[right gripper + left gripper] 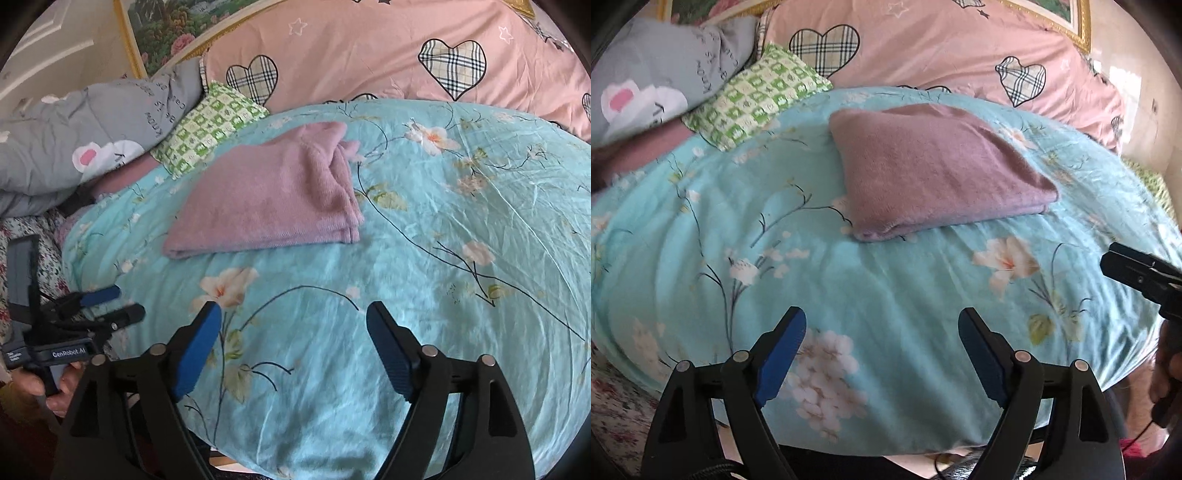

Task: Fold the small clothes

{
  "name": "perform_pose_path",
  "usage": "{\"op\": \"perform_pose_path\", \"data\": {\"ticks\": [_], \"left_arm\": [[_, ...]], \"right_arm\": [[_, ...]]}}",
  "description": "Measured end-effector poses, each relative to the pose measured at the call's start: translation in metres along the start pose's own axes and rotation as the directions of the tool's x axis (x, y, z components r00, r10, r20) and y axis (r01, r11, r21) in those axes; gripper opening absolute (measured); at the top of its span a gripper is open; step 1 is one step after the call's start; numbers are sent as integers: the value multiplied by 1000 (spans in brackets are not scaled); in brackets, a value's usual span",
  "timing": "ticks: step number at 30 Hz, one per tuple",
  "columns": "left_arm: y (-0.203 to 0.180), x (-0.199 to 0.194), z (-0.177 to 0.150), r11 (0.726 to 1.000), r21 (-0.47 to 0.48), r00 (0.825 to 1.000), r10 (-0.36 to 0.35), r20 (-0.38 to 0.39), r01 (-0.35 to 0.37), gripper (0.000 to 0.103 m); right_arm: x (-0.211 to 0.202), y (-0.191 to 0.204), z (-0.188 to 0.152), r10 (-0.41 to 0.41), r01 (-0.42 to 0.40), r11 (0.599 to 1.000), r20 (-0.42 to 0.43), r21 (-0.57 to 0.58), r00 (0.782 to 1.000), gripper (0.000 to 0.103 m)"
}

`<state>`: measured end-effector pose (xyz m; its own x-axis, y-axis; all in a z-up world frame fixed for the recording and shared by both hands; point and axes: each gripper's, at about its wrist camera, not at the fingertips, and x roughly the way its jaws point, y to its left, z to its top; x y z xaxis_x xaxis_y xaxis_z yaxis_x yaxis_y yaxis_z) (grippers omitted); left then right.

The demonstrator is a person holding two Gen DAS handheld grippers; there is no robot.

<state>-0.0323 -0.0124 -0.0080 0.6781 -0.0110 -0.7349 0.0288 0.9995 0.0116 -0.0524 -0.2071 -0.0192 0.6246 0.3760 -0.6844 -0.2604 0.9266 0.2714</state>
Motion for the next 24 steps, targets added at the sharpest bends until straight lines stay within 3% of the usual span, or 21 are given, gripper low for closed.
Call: {"op": "perform_pose_path", "data": {"ticks": [10, 16, 20, 24], "left_arm": [[7, 7, 18, 1000, 27, 999, 7, -34, -6, 88], [15, 17, 60, 996, 36, 996, 81, -29, -80, 92], [20, 21, 84, 996, 27, 997, 82, -12, -82, 95], [21, 26, 100, 996, 44, 997, 75, -15, -74, 98]], "right_arm": [[11, 16, 14, 19, -23, 995, -41, -93, 999, 88], [19, 24, 47, 23, -28, 990, -34, -135, 999, 96], [25, 27, 74, 24, -26, 988, -12, -151, 1000, 100], [39, 31, 95, 46, -55, 987, -60, -152, 997, 102]]}}
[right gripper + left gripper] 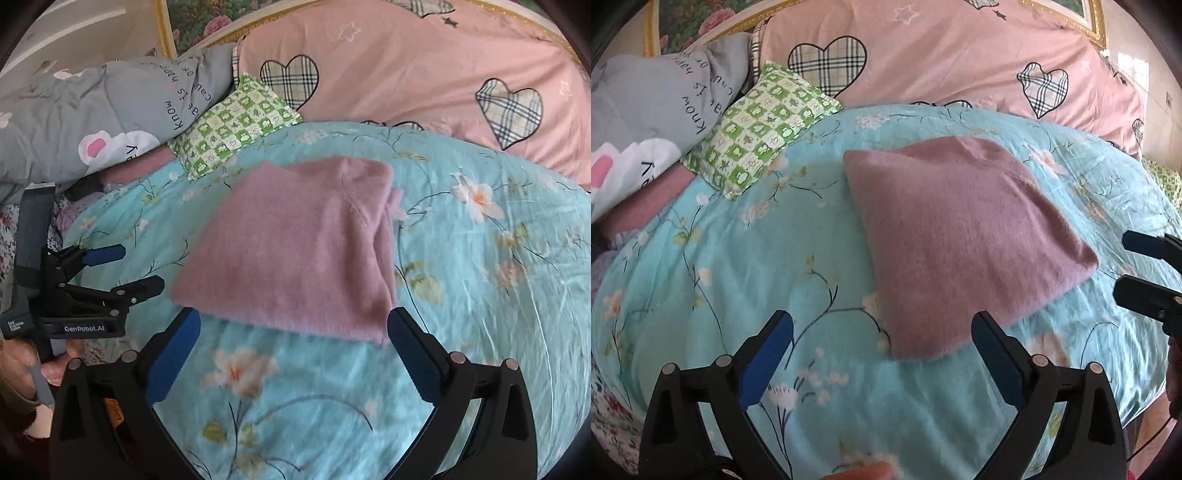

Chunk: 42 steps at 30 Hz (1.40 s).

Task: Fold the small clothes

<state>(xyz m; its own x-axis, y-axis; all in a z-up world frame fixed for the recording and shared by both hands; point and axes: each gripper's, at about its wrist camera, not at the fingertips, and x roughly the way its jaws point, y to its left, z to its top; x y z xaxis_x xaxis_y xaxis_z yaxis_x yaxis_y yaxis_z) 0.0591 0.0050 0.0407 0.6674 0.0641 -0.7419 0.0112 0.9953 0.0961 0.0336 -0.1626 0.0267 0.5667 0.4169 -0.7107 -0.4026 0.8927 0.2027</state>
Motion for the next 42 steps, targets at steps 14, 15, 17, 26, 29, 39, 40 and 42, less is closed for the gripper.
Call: {"op": "perform_pose_path", "data": {"ticks": [14, 15, 17, 26, 29, 39, 40, 42], "left_arm": [[4, 25, -1, 1000, -18, 999, 10, -36, -10, 99], [3, 26, -1, 1000, -18, 999, 10, -40, -11, 99], [0, 29, -1, 1000, -16, 999, 7, -46, -8, 99], [-8, 38, 4, 1000, 3, 997, -22, -72, 23, 99], [-8, 39, 6, 1000, -3, 996, -31, -82, 31, 99], [-8, 40, 13, 999, 8, 995, -41, -87, 41, 99], [-9, 39, 13, 999, 10, 995, -41, -87, 42, 99], [-10, 39, 14, 999, 16, 995, -43, -90, 45, 99]], "right_arm": [[41, -9, 15, 21, -17, 999, -123, 29, 992, 102], [42, -10, 15, 23, -19, 999, -122, 31, 992, 102], [43, -11, 15, 27, -23, 999, -117, 39, 993, 102], [48, -15, 21, 37, -32, 999, -126, 41, 991, 102], [48, -16, 22, 44, -38, 998, -130, 50, 991, 102], [52, -12, 23, 59, -58, 998, -147, 7, 987, 102], [52, -12, 24, 61, -61, 998, -147, 5, 987, 102], [52, -12, 25, 61, -62, 998, -147, 1, 987, 102]]}}
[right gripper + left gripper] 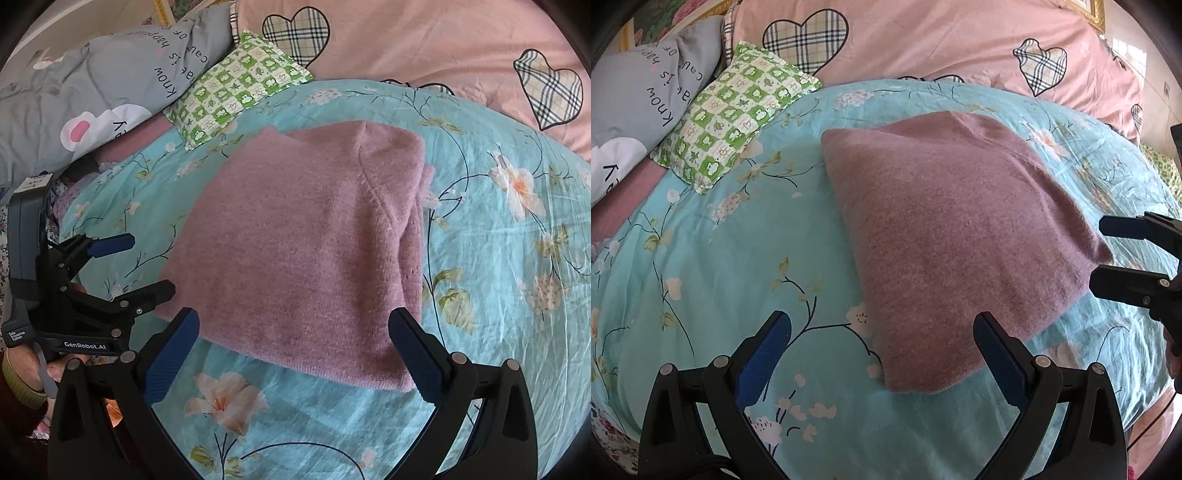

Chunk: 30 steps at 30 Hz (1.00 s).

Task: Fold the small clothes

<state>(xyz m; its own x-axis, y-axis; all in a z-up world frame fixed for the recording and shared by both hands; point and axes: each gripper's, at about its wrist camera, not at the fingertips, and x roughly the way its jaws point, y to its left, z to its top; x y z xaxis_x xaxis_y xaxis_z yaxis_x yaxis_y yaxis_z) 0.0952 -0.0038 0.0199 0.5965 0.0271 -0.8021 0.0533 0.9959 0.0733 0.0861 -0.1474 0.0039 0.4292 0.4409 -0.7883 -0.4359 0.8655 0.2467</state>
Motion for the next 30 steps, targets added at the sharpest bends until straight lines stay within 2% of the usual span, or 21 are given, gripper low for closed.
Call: {"op": "perform_pose_path", "data": {"ticks": [30], "left_arm": [[0, -5, 7, 1000, -8, 1000, 2, -3, -2, 99]], "right_arm": [[-1, 2, 5, 5, -5, 1000, -4, -19, 1000, 102]]}}
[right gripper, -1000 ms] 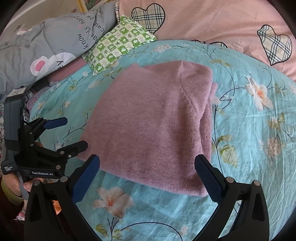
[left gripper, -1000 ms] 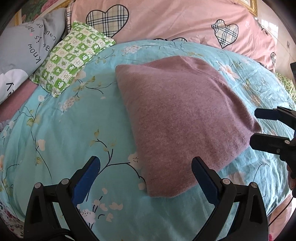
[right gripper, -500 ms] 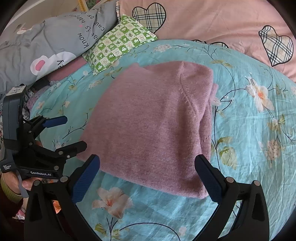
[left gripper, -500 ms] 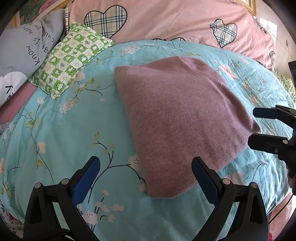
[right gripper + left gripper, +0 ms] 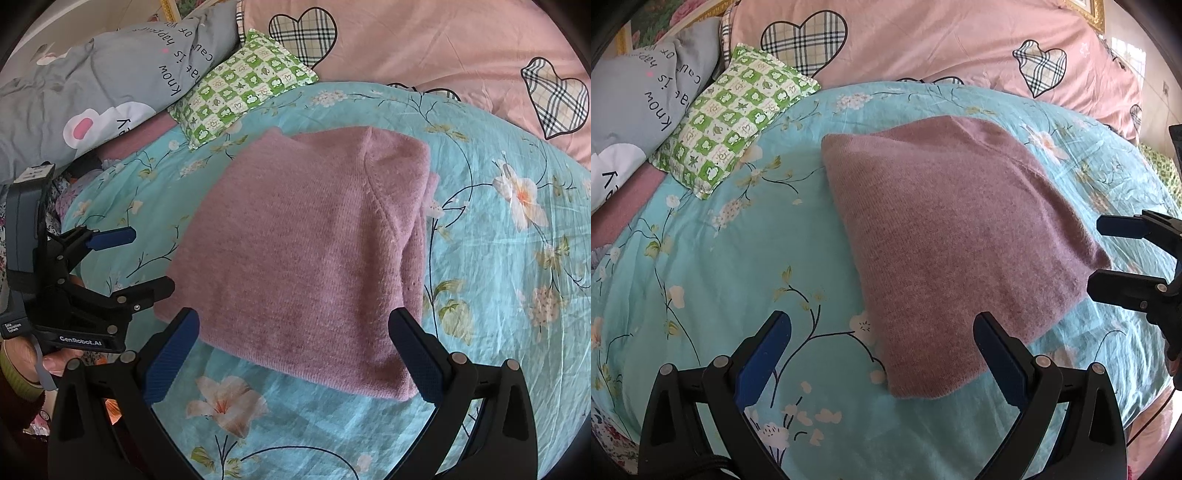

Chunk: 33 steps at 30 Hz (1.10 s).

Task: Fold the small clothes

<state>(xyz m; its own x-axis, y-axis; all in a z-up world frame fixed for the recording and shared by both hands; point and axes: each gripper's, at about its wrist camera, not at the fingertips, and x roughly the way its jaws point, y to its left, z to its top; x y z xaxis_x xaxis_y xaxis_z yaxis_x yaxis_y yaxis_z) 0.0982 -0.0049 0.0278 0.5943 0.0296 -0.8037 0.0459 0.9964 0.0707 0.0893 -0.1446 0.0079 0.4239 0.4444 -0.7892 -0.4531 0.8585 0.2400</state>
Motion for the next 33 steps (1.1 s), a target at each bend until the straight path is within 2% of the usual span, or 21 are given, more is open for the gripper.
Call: {"op": "perform_pose_path", "data": {"ticks": [33], "left_arm": [[-1, -1, 4, 1000, -12, 1000, 1, 3, -1, 99]], "right_arm": [[-7, -1, 6, 6, -5, 1000, 19, -2, 1000, 102]]}}
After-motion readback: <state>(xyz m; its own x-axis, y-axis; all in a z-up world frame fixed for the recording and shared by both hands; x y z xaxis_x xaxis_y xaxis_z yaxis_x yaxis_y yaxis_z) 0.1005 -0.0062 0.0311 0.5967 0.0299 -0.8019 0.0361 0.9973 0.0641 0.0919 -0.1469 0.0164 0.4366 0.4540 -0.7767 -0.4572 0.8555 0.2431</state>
